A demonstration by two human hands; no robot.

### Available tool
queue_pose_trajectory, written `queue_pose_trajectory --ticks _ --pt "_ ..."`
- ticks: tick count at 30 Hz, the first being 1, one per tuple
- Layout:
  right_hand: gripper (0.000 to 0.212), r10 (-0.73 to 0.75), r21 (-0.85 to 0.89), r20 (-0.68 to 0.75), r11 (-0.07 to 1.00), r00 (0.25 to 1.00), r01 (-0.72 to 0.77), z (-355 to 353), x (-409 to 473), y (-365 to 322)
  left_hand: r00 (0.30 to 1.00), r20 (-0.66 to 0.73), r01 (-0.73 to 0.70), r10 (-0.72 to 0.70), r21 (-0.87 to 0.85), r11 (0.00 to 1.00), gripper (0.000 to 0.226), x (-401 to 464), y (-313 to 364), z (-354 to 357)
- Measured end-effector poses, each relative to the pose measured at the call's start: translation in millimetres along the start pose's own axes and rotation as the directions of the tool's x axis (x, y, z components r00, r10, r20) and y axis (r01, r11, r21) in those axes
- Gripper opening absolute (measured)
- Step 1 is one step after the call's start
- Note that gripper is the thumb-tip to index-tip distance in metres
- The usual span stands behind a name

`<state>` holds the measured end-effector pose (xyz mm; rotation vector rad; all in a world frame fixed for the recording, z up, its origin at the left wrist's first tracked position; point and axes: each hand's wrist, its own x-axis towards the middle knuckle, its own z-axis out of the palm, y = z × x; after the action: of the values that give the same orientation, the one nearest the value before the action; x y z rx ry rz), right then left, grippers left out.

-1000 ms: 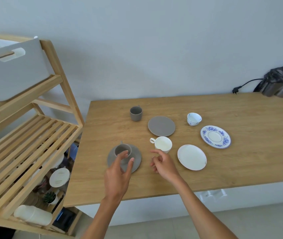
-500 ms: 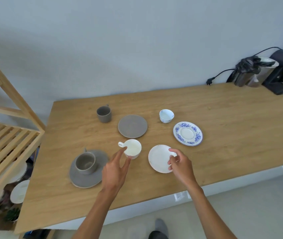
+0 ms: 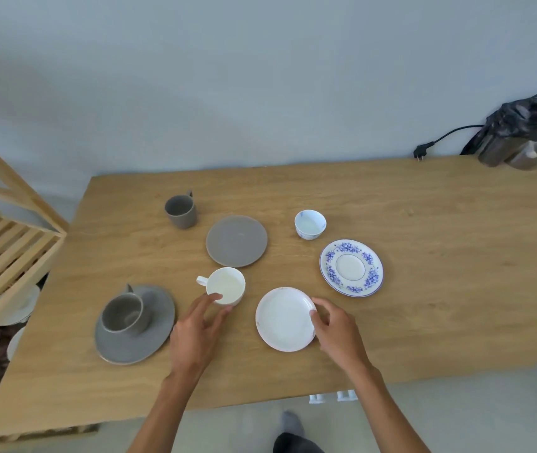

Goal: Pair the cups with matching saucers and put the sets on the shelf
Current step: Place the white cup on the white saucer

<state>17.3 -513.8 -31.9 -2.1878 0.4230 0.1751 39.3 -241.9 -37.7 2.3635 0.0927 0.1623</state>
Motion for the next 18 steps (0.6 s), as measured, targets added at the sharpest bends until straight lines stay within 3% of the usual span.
queue_pose_trajectory --ticks 9,18 --pt "0.023 -0.023 0.136 0.082 0.991 0.996 0.011 -4.4 21.0 -5.9 0.983 -0.090 0.154 -0.160 -0.074 0.985 0.026 -3.2 17.7 3.3" --pt "0.021 -0.023 0.217 0.173 0.976 0.985 -0.015 -6.3 42.3 -12.1 0.985 -0.128 0.103 -0.118 -0.120 0.987 0.035 -4.2 48.7 8.3"
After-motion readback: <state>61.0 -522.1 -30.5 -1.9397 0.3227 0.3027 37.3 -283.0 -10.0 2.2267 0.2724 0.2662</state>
